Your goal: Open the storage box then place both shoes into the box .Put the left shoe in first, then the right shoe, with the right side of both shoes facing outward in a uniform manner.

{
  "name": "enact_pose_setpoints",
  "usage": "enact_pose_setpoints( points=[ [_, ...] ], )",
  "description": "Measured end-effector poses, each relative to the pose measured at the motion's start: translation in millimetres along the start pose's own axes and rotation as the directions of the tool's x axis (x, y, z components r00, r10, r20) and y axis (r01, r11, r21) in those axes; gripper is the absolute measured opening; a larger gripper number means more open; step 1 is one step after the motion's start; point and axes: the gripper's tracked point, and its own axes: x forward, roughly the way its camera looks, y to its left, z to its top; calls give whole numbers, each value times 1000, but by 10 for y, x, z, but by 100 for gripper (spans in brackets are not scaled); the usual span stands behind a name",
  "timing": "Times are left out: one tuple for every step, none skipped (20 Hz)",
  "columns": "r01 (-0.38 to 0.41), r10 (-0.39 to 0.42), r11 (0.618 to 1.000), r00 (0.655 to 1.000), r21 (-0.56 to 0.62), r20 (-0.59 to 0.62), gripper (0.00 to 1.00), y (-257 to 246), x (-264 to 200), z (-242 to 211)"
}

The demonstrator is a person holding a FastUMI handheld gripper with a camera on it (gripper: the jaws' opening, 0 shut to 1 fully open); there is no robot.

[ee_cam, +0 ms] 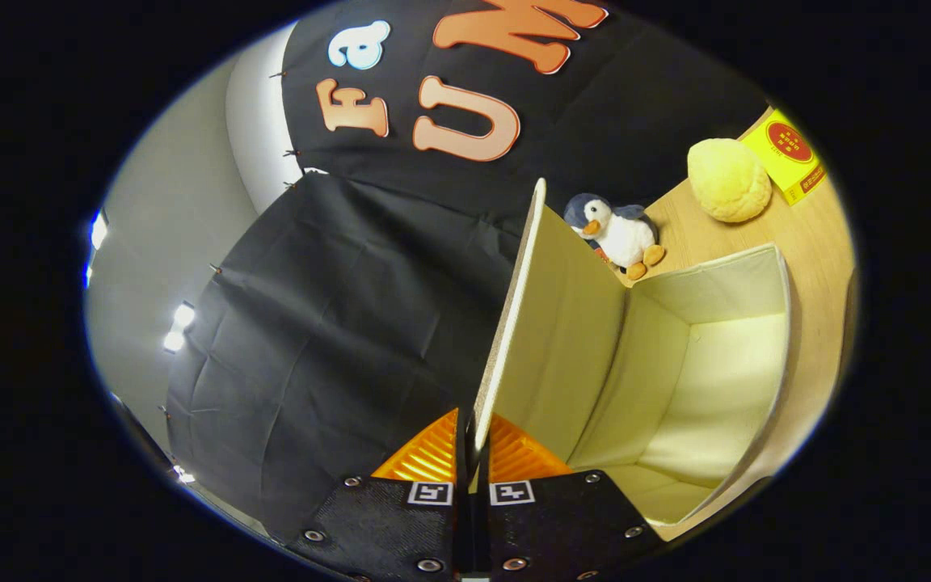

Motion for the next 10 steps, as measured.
enact_pose_setpoints(
  points=[
    [-3,3,1000,1000,4,0,2,48,76,-8],
    [-7,7,1000,1000,6,-3,2,94,153,-25],
    [-6,6,1000,1000,5,-7,2,130,239,-33],
    [-4,4,1000,1000,7,-12,2,158,318,-55],
    [-4,4,1000,1000,11,-21,2,185,409,-77],
    [-3,3,1000,1000,12,-28,3,201,473,-113],
    [-1,1,1000,999,9,-35,2,218,552,-139],
    [4,-3,1000,999,11,-36,3,233,602,-159],
    [4,-3,1000,999,14,-35,3,252,668,-168],
    [7,-6,1000,1000,8,-30,3,275,751,-155]
  ],
)
